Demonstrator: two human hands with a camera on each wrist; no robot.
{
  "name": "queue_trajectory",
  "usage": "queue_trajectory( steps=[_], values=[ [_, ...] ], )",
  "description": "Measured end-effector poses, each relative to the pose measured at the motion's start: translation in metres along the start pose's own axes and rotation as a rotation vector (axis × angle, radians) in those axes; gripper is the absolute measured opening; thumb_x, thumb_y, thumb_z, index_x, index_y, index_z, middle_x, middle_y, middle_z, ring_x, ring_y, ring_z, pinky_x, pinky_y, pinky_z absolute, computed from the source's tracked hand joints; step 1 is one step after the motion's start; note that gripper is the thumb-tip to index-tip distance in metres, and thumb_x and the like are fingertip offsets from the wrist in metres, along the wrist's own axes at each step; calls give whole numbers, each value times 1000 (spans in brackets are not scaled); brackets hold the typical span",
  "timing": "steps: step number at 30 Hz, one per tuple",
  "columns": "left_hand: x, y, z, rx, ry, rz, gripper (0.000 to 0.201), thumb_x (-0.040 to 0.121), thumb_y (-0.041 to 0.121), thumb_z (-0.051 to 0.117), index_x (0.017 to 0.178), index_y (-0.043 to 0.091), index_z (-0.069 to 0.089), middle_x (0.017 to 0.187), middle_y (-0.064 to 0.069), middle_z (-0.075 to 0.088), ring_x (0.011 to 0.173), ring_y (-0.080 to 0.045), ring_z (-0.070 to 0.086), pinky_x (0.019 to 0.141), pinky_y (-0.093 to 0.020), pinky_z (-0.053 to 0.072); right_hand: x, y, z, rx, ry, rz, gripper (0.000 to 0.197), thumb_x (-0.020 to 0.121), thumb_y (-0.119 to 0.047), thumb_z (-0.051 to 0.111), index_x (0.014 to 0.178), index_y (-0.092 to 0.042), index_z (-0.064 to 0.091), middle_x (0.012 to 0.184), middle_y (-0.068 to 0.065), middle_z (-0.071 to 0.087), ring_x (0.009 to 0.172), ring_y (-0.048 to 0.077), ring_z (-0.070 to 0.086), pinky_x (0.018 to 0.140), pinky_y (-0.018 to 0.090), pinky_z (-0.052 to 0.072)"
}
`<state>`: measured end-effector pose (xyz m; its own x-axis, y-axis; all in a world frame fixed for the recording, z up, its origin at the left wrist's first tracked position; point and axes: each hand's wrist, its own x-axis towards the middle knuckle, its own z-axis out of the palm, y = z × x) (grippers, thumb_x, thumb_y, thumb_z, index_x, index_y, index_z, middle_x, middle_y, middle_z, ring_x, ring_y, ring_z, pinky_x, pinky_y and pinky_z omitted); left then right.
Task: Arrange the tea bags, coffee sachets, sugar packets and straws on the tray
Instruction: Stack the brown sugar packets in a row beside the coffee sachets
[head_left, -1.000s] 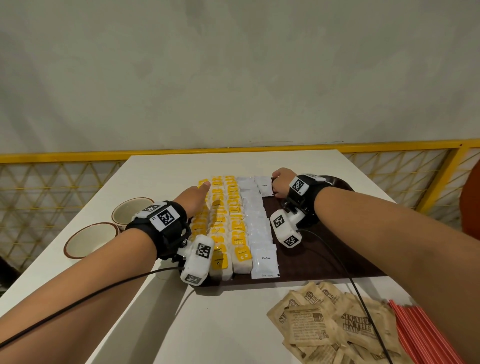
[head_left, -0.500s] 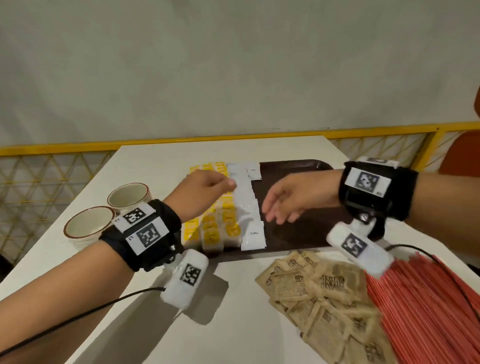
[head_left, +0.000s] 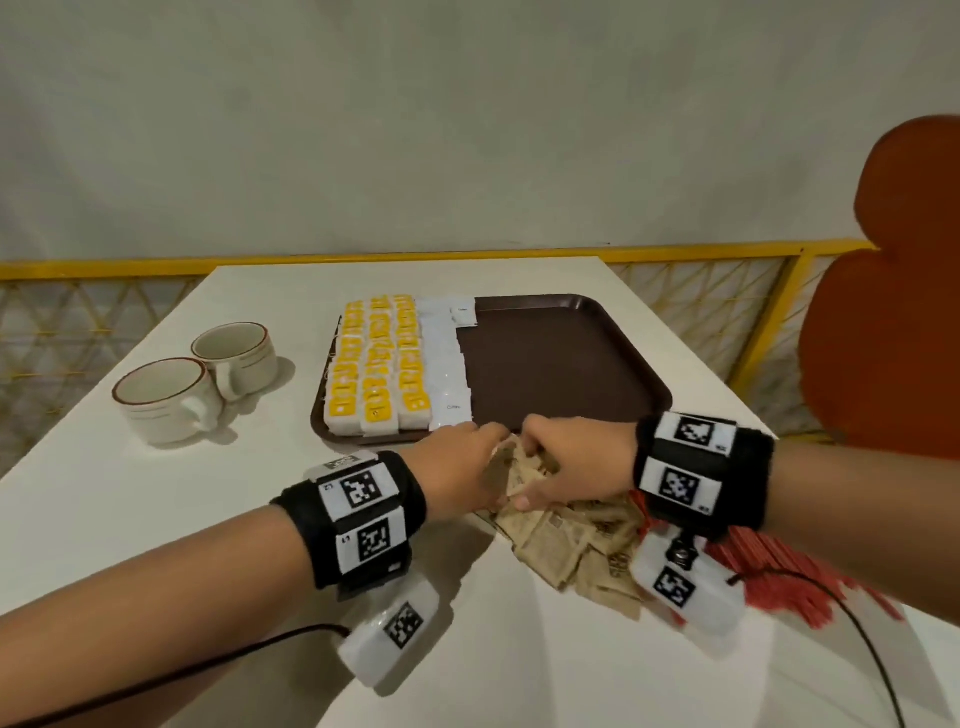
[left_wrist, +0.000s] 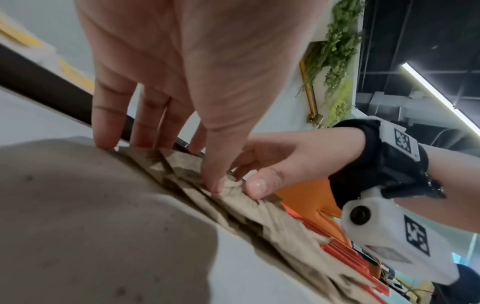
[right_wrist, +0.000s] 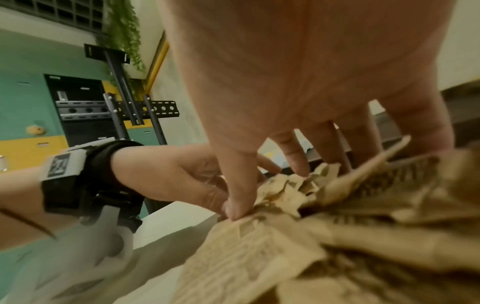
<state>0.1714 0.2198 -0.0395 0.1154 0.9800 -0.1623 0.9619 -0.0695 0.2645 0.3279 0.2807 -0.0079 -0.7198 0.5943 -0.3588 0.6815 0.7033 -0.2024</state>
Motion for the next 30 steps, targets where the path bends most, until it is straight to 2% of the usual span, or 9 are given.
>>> queue_trajectory(
  steps=[5, 8, 10, 13, 17, 22, 26, 28, 30],
  values=[
    [-4, -4, -8, -260, -36, -111, 73, 76, 24, 77, 136, 17, 35, 124, -2, 55, 105, -19, 58, 88, -33, 51, 13, -5, 8, 196, 158, -58, 46, 78, -31, 77, 107, -17, 43, 87, -9, 47, 79, 11, 48, 66, 25, 40],
    [-7, -6, -14, -519, -76, -169, 63, 78, 8, 75, 129, 17, 39, 108, -3, 56, 82, -17, 64, 67, -30, 58, 18, -7, 5, 261, 129, -71, 62, 75, -23, 80, 123, -16, 41, 100, -8, 50, 92, 12, 54, 81, 28, 47],
    [-8, -9, -18, -574, -54, -187, 53, 77, 6, 75, 120, 18, 45, 105, -7, 58, 80, -23, 67, 68, -35, 60, 20, -9, 0, 263, 105, -90, 65, 77, -22, 79, 130, -15, 42, 111, -5, 54, 99, 12, 55, 87, 26, 47],
    [-10, -15, -25, -664, 21, -162, 34, 76, 5, 76, 103, 13, 57, 96, -15, 66, 73, -30, 67, 73, -43, 58, 23, -8, -6, 336, 79, -120, 46, 80, -16, 75, 122, -9, 55, 117, 4, 64, 102, 18, 62, 92, 33, 50],
    [-19, -22, -32, -858, 190, -133, 17, 78, 0, 73, 92, 7, 65, 81, -8, 69, 65, -17, 66, 60, -25, 57, 23, -7, -10, 461, 136, -164, 22, 82, -7, 71, 102, -2, 64, 103, 13, 71, 97, 26, 67, 91, 43, 52],
    [-33, -27, -24, -1166, 395, -130, 17, 82, -1, 69, 96, 7, 66, 80, -6, 68, 66, -15, 65, 59, -22, 55, 18, -7, -20, 535, 316, -145, 8, 86, -13, 69, 93, -13, 65, 84, -2, 67, 66, 1, 60, 63, 16, 48],
    [-42, -27, -10, -1452, 470, -140, 17, 87, -2, 62, 103, 3, 63, 90, -12, 70, 70, -17, 66, 56, -20, 53, 19, -3, -13, 770, 473, -119, 8, 88, -11, 66, 90, -18, 66, 93, 4, 71, 86, 19, 69, 77, 34, 54],
    [-45, -27, -4, -1560, 435, -150, 21, 88, -1, 59, 109, 2, 61, 98, -17, 69, 77, -21, 66, 57, -21, 55, 20, -4, -5, 964, 550, -79, 15, 90, -5, 61, 88, -20, 64, 96, 9, 71, 88, 21, 70, 81, 37, 56],
    [-47, -26, -1, -1630, 381, -145, 23, 88, -1, 57, 111, 0, 59, 95, -18, 68, 69, -19, 65, 57, -21, 55, 23, -6, 7, 1205, 579, -26, 18, 92, -2, 56, 88, -18, 62, 99, 14, 68, 90, 24, 69, 84, 41, 56]
  ],
)
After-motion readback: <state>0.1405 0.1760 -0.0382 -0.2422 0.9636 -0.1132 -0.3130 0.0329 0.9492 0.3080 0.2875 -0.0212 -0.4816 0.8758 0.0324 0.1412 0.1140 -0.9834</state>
